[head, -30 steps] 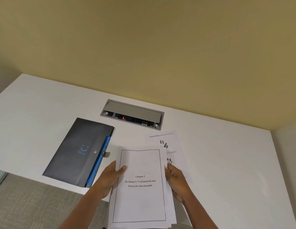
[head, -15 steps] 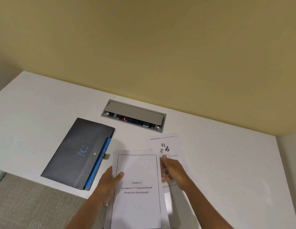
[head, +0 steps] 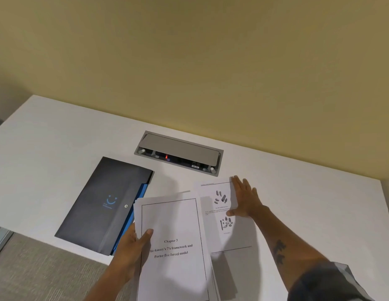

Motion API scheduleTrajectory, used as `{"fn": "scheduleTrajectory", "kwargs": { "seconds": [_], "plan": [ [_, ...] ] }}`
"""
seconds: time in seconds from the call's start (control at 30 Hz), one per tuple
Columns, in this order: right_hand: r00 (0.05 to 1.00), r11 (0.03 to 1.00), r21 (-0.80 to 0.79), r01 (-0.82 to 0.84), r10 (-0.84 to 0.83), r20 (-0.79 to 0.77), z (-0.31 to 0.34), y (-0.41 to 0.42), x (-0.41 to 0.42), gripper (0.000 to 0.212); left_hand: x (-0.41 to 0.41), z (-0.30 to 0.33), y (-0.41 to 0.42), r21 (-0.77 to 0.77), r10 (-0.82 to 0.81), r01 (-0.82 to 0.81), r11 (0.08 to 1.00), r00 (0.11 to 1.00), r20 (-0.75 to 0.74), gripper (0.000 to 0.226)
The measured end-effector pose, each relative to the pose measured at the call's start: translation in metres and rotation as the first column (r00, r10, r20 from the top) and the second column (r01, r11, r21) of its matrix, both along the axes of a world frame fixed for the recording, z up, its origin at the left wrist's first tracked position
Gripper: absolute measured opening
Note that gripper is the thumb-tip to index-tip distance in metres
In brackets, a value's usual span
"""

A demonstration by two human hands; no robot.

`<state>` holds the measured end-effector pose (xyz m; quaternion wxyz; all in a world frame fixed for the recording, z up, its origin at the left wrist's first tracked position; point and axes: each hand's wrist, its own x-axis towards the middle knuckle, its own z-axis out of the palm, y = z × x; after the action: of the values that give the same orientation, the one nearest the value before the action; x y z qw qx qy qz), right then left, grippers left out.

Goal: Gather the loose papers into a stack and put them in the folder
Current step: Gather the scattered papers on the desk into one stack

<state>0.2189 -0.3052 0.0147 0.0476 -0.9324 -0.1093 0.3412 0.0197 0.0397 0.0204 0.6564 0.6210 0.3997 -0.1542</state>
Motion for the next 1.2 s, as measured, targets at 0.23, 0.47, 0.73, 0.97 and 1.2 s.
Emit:
{"fn": "scheduleTrajectory", "kwargs": {
  "seconds": [0.23, 0.47, 0.73, 0.97, 1.2],
  "plan": [
    [0.976, 0.977, 0.164, 0.139, -0.163, 0.146, -0.004, -0.003, -0.036, 0.116, 0.006, 0.002, -0.005, 0.008, 0.013, -0.013, 1.000, 1.000, 0.012, 0.032],
    [0.756, 0.709, 0.354, 0.610, -0.654, 0.008, -0.013, -0.014, -0.085, 0.085, 0.014, 0.004, -0.013, 0.001, -0.009, 0.009, 1.000, 1.000, 0.029, 0.030],
    [0.526, 0.201, 0.609, 0.767, -0.741, -0.418, -0.016, -0.028, -0.136, 0.022, 0.019, 0.017, -0.026, 0.030, -0.103, 0.101, 0.994, 0.992, 0.075, 0.026],
    [0.412, -0.027, 0.515, 0.857, -0.563, -0.716, -0.002, -0.017, -0.160, 0.023, 0.018, 0.022, -0.037, 0.029, -0.183, 0.182, 0.983, 0.980, 0.073, 0.032],
    [0.429, -0.002, 0.474, 0.880, -0.422, -0.799, 0.015, 0.017, -0.170, 0.026, 0.015, 0.017, -0.052, 0.064, -0.253, 0.252, 0.966, 0.967, 0.007, 0.036]
  ]
}}
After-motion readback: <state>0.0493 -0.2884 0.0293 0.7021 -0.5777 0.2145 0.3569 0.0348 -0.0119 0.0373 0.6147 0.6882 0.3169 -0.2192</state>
